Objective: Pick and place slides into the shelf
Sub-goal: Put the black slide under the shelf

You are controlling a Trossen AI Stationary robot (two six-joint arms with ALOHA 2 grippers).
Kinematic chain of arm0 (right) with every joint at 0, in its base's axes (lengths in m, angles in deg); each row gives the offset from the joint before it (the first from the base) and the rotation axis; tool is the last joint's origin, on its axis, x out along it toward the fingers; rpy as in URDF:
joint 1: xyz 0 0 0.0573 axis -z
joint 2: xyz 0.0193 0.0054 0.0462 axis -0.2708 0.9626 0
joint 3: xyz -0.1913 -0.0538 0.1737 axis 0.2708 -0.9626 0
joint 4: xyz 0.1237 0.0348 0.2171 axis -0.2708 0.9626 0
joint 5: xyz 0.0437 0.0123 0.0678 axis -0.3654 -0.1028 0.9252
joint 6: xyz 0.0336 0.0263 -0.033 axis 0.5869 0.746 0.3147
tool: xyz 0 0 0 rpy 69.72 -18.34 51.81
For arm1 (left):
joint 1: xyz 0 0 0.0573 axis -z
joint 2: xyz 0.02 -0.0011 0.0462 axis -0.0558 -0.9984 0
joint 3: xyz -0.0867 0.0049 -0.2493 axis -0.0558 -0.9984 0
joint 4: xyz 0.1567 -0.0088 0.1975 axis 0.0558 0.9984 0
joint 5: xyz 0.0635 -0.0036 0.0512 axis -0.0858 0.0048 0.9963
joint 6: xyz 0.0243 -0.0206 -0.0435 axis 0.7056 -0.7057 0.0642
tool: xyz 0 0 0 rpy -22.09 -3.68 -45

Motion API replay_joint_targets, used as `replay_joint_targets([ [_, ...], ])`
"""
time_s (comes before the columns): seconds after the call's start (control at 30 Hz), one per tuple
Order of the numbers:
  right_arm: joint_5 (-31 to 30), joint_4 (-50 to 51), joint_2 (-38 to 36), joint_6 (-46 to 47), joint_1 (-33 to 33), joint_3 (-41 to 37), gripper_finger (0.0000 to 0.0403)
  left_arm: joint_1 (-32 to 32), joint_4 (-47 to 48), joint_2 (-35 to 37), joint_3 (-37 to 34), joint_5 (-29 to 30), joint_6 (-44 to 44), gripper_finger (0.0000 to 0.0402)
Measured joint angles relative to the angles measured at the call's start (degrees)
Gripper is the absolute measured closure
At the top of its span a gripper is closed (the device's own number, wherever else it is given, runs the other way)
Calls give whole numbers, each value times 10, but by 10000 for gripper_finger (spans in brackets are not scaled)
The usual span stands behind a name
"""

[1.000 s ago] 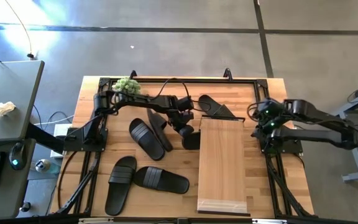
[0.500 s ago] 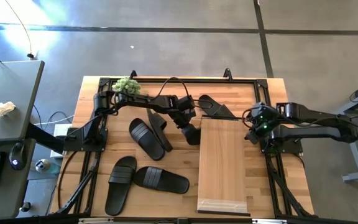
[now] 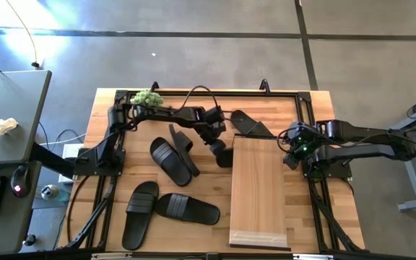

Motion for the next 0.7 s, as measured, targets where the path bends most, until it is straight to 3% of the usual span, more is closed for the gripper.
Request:
replay_joint_targets([
  [0.2, -1, 0, 0, 1, -5, 0, 403, -30, 22, 0, 0, -37, -24, 172],
  [0.7, 1, -3, 17, -13, -5, 0, 403, -12, 30, 16, 0, -23, 34, 172],
])
